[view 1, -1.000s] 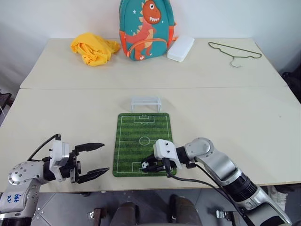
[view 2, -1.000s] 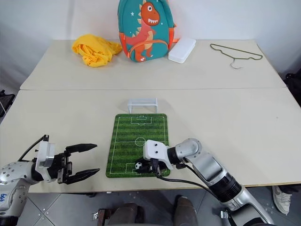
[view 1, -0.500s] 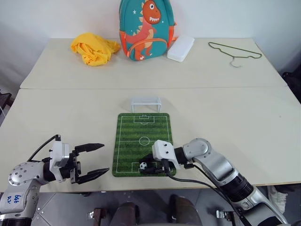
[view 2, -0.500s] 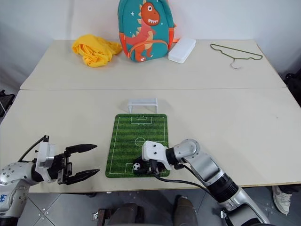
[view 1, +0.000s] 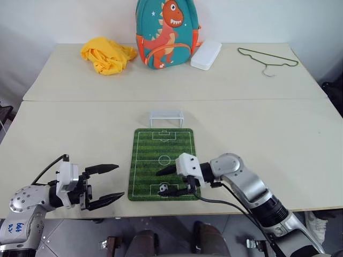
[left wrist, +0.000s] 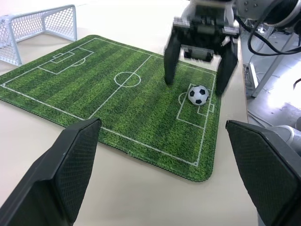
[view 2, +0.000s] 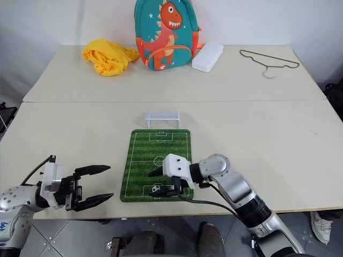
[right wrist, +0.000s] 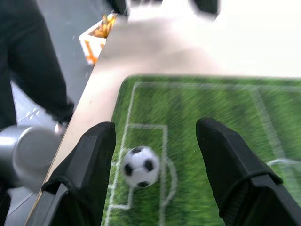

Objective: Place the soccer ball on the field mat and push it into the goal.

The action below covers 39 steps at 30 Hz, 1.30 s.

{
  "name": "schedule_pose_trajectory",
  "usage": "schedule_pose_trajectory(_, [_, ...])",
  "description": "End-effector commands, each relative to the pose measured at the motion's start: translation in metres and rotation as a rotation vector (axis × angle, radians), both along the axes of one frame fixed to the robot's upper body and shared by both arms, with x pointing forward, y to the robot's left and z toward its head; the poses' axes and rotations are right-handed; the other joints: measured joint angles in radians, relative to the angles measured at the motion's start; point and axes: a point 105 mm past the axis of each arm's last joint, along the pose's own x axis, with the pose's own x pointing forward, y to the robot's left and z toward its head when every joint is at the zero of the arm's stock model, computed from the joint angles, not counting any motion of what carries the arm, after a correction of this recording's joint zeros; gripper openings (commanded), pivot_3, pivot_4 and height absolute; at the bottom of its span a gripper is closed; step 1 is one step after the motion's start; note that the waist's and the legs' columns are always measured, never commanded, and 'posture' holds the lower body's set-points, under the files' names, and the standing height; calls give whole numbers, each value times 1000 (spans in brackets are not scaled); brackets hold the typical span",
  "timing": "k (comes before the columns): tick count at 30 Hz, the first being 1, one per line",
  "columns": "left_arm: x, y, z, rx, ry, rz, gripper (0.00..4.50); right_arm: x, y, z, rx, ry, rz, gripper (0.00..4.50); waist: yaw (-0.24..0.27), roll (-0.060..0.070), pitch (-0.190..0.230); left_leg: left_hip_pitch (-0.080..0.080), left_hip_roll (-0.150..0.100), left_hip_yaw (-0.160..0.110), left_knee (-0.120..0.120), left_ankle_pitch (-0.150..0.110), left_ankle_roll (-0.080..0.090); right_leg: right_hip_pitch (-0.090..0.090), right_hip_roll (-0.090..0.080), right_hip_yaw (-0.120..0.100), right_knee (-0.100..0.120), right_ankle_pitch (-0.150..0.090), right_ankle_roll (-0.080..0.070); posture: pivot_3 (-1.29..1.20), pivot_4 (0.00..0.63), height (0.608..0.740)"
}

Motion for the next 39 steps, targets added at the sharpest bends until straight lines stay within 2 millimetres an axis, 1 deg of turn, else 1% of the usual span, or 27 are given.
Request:
schedule_pose_trajectory(1, [-2, 7, 8, -20, -34, -1, 4500, -9, -18, 35, 125, -57, 42, 2925, 3, 0, 0, 0, 0, 0, 0, 0, 0, 0, 0, 0, 0, 0, 0, 0, 150, 740])
schedule_pose_trajectory(4, [-2, 10, 14, -32, -44, -17, 4500, -13, -43, 44, 139, -55, 30, 2925, 4, 0, 0, 0, 0, 0, 0, 0, 0, 0, 0, 0, 0, 0, 0, 0, 150, 740])
schedule_pose_trajectory(6, [-4, 11, 18, -25, -61, -54, 4500, -15, -70, 44, 122, -54, -7, 2925, 7, 0, 0, 0, 0, 0, 0, 0, 0, 0, 0, 0, -1, 0, 0, 0, 150, 740])
schedule_pose_trajectory(8, [-9, 11, 20, -21, -95, -107, 4500, -17, -93, 40, 98, -57, -52, 2558, 7, 0, 0, -1, 0, 0, 0, -1, 1, 0, 0, -1, -1, 0, 0, 0, 150, 740])
schedule_pose_trajectory(9, [-13, 9, 20, -18, -93, -141, 4500, -20, -106, 34, 69, -55, -73, 2342, 6, 0, 0, -1, 0, 0, 0, -1, 1, 0, 0, 0, -1, 0, 0, 0, 150, 740])
schedule_pose_trajectory(11, [-18, 6, 20, -6, -95, -209, 4500, -28, -127, 20, -2, -50, -92, 1666, 5, 0, 0, 0, 0, 1, 0, -1, 1, 0, 0, 0, -1, 0, 0, 0, 150, 740])
schedule_pose_trajectory(12, [-19, 5, 19, 7, -99, -229, 4500, -32, -133, 15, -27, -45, -89, 1369, 5, 0, 0, 0, 0, 1, 0, -1, 1, 0, 0, 0, -1, 0, 0, 0, 150, 740])
schedule_pose_trajectory(14, [-17, 5, 19, 20, -114, -247, 4500, -39, -135, 5, -55, -38, -69, 740, 4, -1, 0, 0, 0, 1, 0, -1, 1, 1, 0, 0, -1, 0, 0, 0, 150, 740])
schedule_pose_trajectory(16, [-15, 5, 19, 14, -115, -247, 4500, -41, -128, -2, -64, -49, -59, 40, 1, -1, 0, 2, 1, 3, 0, -1, 1, 2, 0, 1, -1, 0, 0, 0, 150, 740])
schedule_pose_trajectory(19, [-14, 4, 18, 11, -116, -245, 4500, -43, -118, -7, -63, -55, -44, 15, 1, -1, 0, 6, 2, 6, -1, -1, 1, 2, 0, 3, 0, 0, 0, 0, 150, 740])
schedule_pose_trajectory(21, [-16, 3, 15, 11, -110, -249, 4500, -52, -89, -14, -20, -45, 24, 15, 2, -1, 0, 6, 2, 6, -1, -1, 0, 2, 0, 2, 0, 0, 0, 0, 150, 740])
schedule_pose_trajectory(22, [-18, 2, 14, 11, -105, -252, 4500, -56, -79, -16, -7, -41, 51, 15, 1, -1, 0, 6, 3, 6, -1, -2, 0, 2, 1, 2, 0, 0, 0, 0, 150, 740])
schedule_pose_trajectory(24, [-20, 2, 12, 16, -100, -257, 4500, -59, -68, -18, 6, -38, 69, 15, 2, 0, 1, 6, 3, 6, -1, -2, -1, 2, 1, 2, 0, 0, 0, 0, 150, 740])
schedule_pose_trajectory(28, [-23, 3, 10, 10, -83, -240, 4500, -60, -40, -18, 52, -19, 78, 15, 5, 0, 1, 6, 3, 6, 0, -3, 0, 2, 1, 3, 0, 0, 0, 0, 150, 740])
schedule_pose_trajectory(33, [-25, 4, 6, -2, -65, -199, 4500, -57, -14, -24, 49, -1, 86, 15, 2, 0, 1, 6, 3, 6, 0, -3, 0, 2, 1, 2, 0, 0, -1, 0, 150, 740])
schedule_pose_trajectory(39, [-25, -2, 5, -2, -72, -190, 4500, -54, 2, -30, 29, 22, 73, 15, 3, 0, 1, 6, 3, 6, 0, -4, 0, 2, 2, 2, 0, -1, -1, 0, 150, 740])
